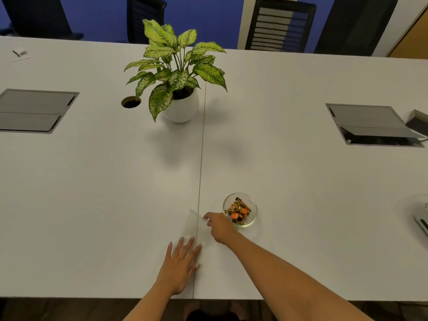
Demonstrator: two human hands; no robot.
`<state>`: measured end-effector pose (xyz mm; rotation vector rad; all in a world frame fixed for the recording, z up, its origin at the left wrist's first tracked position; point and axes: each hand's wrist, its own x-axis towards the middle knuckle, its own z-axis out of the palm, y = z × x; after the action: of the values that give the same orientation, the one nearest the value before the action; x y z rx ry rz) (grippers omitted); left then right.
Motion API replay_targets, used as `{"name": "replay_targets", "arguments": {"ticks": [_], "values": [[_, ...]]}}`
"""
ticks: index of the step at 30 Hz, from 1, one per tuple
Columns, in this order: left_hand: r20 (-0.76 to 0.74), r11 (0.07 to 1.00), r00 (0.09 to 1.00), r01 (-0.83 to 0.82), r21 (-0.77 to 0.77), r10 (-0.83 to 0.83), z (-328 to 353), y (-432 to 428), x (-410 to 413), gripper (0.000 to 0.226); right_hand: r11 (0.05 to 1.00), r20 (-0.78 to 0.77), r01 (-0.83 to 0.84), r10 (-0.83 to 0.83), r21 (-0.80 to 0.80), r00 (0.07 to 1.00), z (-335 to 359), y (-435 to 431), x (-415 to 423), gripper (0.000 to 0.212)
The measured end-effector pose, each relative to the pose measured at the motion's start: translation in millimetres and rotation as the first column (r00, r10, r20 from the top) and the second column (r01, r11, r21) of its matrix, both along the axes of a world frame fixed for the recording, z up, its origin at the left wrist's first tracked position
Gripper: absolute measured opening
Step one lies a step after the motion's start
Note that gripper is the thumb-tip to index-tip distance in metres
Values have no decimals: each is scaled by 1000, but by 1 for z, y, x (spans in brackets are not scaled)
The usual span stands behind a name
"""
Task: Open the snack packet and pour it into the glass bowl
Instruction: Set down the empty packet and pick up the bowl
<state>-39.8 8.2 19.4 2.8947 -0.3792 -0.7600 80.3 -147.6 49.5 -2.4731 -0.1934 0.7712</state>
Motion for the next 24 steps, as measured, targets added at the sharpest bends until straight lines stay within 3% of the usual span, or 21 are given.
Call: {"name": "replay_targets", "arguments": {"ticks": [2,4,6,14,16,20,24], "values": [[-21,996,999,49,76,-48,3,1,2,53,1000,19,-3,3,-5,1000,-6,-2,0,53],[52,1000,999,4,22,-5,-10,7,4,56,1000,34,-11,11,1,999,-12,-4,-3,55],[-55,1000,998,-15,27,16,-23,6,4,60,999,74,-19,17,29,997,-18,-6,-8,55],[-105,997,992,-76,-29,72,-26,-1,3,65,953,312,-264,299,-151,902,-44,-23,-46,93],[-122,996,990,-77,-34,72,-25,-1,3,66,931,271,-325,360,-166,893,-50,-27,-51,85],[-128,998,990,-60,-27,56,-25,2,2,66,907,46,-380,394,-183,918,-56,-30,-52,59],[-127,995,989,-78,-54,71,-26,1,2,65,924,30,-352,360,-153,932,-51,-28,-50,56]]}}
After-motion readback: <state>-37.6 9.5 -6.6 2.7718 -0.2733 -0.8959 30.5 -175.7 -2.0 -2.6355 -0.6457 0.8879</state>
